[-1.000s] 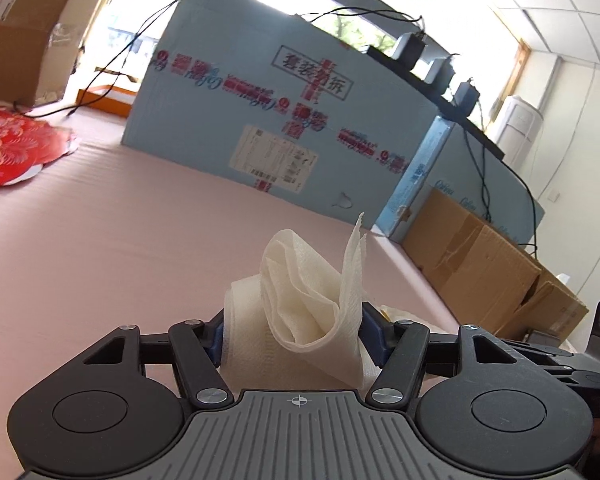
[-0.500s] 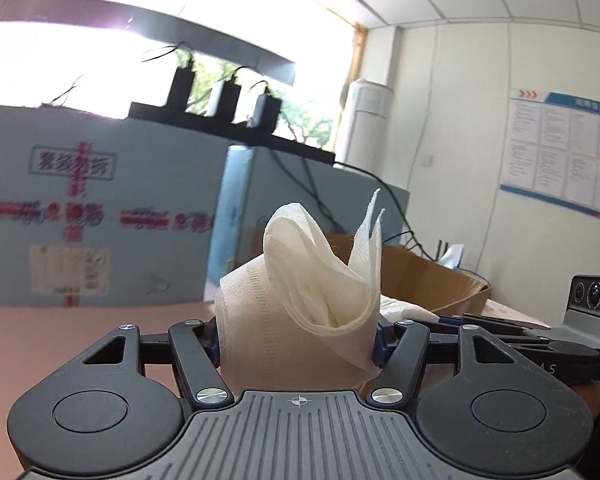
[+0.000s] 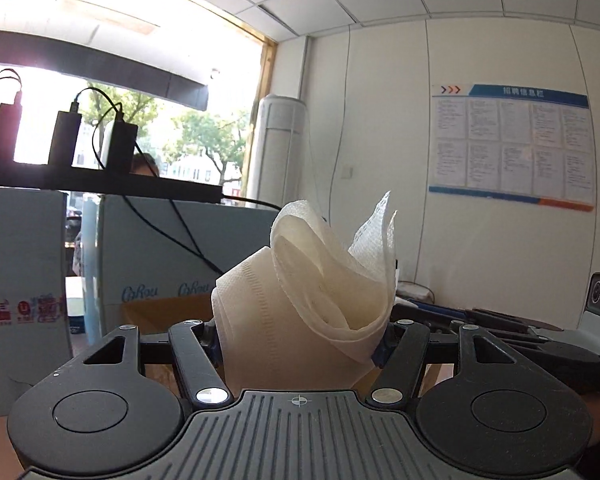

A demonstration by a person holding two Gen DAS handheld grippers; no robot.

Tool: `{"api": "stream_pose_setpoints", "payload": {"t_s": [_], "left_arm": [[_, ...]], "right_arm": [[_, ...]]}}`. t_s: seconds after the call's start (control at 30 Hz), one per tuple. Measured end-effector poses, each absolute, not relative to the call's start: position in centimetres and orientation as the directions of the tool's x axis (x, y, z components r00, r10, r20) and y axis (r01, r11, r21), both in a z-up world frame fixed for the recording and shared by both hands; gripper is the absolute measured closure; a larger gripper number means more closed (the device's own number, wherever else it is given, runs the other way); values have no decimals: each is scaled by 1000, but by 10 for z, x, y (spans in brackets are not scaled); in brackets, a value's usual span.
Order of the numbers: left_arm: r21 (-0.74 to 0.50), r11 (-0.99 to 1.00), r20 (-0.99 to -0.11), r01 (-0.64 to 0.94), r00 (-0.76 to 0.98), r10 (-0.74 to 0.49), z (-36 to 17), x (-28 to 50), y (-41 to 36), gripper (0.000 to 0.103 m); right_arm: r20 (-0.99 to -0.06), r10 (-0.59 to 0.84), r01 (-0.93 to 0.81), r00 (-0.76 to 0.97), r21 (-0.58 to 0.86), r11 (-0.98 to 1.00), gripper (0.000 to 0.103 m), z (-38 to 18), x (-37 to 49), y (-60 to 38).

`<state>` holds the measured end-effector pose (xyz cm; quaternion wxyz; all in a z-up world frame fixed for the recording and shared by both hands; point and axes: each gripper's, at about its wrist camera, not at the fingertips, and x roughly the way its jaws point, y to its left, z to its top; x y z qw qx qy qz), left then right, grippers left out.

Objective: Fold shopping bag
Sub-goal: 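Lift the bundle with the left gripper and carry it over the cardboard box, then open the left gripper to drop the bundle into the cardboard box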

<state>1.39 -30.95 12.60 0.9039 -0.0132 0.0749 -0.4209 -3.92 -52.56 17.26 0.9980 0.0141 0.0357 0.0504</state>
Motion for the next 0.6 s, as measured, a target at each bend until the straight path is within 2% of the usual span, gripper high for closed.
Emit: {"api": "stream_pose_setpoints", "payload": {"t_s": [0.1, 0.33, 0.4, 0.53, 0.6], "left_arm": [[-67, 647, -184, 760, 628, -756, 125, 27, -326, 40], [-5, 694, -387, 720, 638, -666, 106, 53, -344, 40], [22, 705, -395, 709, 654, -645, 101, 52, -343, 29], [10, 706, -345, 708, 665, -662, 103, 48, -334, 15], [5, 713, -309, 701, 679, -666, 106, 42, -327, 8]], "right_arm": [[-104, 77, -73, 992, 40, 997, 62, 170, -17, -537], [-203, 57, -52, 978, 31, 998, 62, 153, 23, -538], [-208, 55, -48, 977, 39, 998, 61, 151, 23, -538], [-208, 69, -59, 976, 54, 997, 60, 148, 21, -533], [-203, 76, -67, 976, 50, 996, 51, 152, 1, -531]]}}
